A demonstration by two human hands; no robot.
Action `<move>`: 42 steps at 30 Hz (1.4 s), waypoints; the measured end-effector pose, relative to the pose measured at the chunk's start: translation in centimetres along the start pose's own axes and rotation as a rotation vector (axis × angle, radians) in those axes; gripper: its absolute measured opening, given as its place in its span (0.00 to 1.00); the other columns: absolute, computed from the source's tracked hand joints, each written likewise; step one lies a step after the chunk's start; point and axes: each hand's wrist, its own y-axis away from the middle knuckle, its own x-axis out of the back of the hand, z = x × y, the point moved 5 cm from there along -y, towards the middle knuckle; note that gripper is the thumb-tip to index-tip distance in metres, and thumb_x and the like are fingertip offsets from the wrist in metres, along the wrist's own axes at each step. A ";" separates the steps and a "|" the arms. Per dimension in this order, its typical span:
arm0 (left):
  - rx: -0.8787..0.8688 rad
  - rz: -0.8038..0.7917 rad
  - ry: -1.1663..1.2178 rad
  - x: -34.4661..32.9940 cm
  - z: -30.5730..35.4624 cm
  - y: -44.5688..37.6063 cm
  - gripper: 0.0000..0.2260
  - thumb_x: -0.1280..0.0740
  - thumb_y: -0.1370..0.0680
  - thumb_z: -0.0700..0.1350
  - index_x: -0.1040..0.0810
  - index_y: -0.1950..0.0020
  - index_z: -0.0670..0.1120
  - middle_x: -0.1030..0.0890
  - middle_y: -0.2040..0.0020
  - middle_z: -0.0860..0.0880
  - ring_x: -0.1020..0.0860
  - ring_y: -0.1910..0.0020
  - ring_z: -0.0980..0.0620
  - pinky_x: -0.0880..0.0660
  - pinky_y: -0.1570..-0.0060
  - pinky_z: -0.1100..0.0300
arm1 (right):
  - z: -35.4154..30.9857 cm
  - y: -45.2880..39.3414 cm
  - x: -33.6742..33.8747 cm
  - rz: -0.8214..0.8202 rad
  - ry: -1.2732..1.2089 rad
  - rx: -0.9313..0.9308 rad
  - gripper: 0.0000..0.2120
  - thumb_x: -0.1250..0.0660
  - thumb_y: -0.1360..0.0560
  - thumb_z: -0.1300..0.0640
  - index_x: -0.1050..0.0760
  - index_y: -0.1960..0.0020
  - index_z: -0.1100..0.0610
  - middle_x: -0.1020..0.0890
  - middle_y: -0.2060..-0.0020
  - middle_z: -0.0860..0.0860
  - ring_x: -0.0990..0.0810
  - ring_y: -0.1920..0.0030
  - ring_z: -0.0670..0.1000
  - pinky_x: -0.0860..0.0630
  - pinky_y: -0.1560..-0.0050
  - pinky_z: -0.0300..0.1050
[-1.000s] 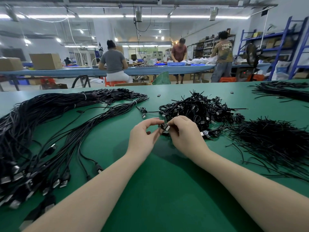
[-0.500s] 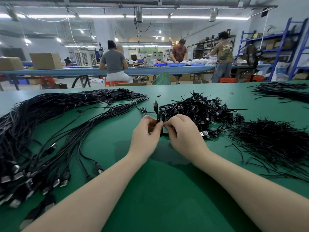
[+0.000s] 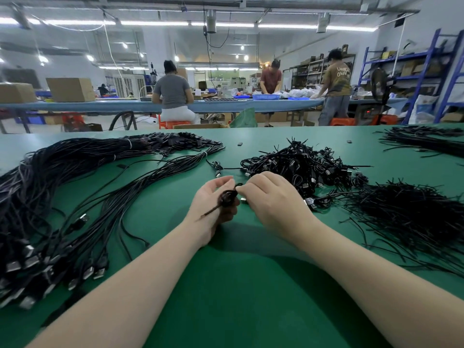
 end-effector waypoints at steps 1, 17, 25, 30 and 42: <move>-0.025 0.038 -0.041 0.0 0.0 0.0 0.05 0.39 0.18 0.46 0.28 0.45 0.47 0.23 0.74 0.50 0.30 0.78 0.54 0.35 0.78 0.66 | 0.5 -0.4 0.3 0.005 -0.018 -0.021 0.07 0.28 0.32 0.71 0.19 0.56 0.65 0.20 0.63 0.59 0.21 0.63 0.59 0.22 0.61 0.51; -0.002 0.484 -1.525 13.1 9.3 -3.4 0.13 0.41 0.20 0.43 0.24 0.38 0.46 0.23 0.41 0.43 0.24 0.46 0.42 0.27 0.50 0.54 | -1.8 -2.0 -5.0 -0.554 -0.059 -0.468 0.18 0.41 0.24 0.57 0.30 0.34 0.51 0.25 0.41 0.54 0.27 0.40 0.57 0.28 0.43 0.49; 0.131 0.370 -1.844 20.6 10.4 -2.1 0.09 0.31 0.24 0.53 0.16 0.54 0.48 0.18 0.55 0.47 0.21 0.53 0.45 0.23 0.52 0.55 | -3.7 0.3 -6.4 -0.555 -0.337 -0.547 0.13 0.42 0.21 0.52 0.22 0.41 0.50 0.22 0.44 0.49 0.26 0.41 0.53 0.29 0.41 0.47; 0.285 0.327 -1.929 20.6 10.6 -2.9 0.07 0.29 0.28 0.51 0.16 0.55 0.49 0.19 0.57 0.49 0.20 0.54 0.47 0.21 0.49 0.54 | -3.7 0.4 -6.4 -0.544 -0.367 -0.571 0.13 0.42 0.21 0.52 0.21 0.42 0.51 0.21 0.45 0.49 0.25 0.43 0.53 0.28 0.43 0.46; 0.384 0.429 -1.275 20.6 12.3 -2.3 0.14 0.47 0.19 0.40 0.32 0.62 0.36 0.28 0.72 0.42 0.30 0.76 0.47 0.34 0.78 0.61 | -3.5 0.4 -6.2 -0.545 -0.378 -0.601 0.12 0.41 0.22 0.53 0.21 0.44 0.51 0.21 0.46 0.48 0.24 0.45 0.53 0.27 0.46 0.46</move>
